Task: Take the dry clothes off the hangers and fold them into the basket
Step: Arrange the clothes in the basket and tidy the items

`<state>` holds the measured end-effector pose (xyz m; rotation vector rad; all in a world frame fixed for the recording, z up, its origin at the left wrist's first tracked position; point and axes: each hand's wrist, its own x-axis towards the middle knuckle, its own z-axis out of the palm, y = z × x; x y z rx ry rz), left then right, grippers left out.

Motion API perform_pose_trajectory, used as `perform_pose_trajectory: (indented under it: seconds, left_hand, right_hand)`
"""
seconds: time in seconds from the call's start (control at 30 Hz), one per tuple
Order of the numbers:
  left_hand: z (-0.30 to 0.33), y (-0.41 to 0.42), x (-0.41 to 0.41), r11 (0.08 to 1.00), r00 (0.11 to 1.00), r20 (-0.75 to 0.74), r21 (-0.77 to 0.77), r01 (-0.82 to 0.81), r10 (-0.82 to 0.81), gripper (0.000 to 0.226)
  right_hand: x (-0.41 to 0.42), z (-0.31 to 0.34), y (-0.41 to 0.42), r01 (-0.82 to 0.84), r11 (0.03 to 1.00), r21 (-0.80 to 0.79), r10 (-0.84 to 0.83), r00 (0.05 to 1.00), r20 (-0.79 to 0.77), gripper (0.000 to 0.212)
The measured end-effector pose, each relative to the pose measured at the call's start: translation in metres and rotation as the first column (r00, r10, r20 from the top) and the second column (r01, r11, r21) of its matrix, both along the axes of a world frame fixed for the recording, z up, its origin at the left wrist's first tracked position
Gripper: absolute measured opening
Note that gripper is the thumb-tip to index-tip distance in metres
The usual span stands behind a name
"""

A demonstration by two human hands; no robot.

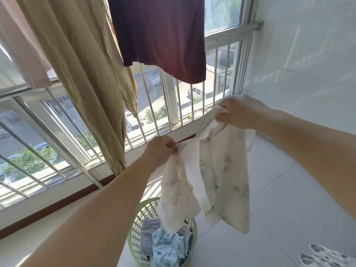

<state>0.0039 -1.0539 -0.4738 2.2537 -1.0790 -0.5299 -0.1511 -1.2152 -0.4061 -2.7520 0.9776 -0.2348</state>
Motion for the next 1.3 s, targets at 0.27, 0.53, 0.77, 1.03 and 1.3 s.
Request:
perform_pose_trajectory:
  seconds: [0.27, 0.53, 0.77, 1.03, 1.3]
  left_hand:
    - [0.007, -0.014, -0.008, 0.989, 0.945, -0.325, -0.134, -0.060, 0.013, 0.016]
    - [0.012, -0.022, -0.006, 0.990, 0.996, -0.077, -0.134, -0.052, 0.042, 0.013]
    - [0.013, -0.021, -0.014, 0.986, 0.994, -0.106, -0.165, -0.005, -0.013, 0.012]
    - [0.004, -0.003, -0.014, 0.985, 0.964, -0.257, -0.138, -0.103, 0.065, 0.022]
    - [-0.033, 0.024, 0.002, 0.990, 0.961, -0.270, -0.109, -0.092, 0.060, 0.034]
  right_hand:
    - [0.008, -0.004, 0.017, -0.053, 0.998, 0.027, 0.057, 0.977, -0.208, 0.064]
    - [0.018, -0.015, 0.031, -0.156, 0.984, 0.087, 0.174, 0.947, -0.269, 0.088]
    - [0.034, -0.033, 0.046, -0.119, 0.990, 0.074, 0.130, 0.975, -0.178, 0.053]
    - [0.035, -0.061, 0.065, -0.064, 0.976, 0.208, 0.076, 0.996, -0.051, 0.029]
    - [0.036, -0.099, 0.083, -0.087, 0.832, 0.547, -0.024, 0.981, 0.192, 0.024]
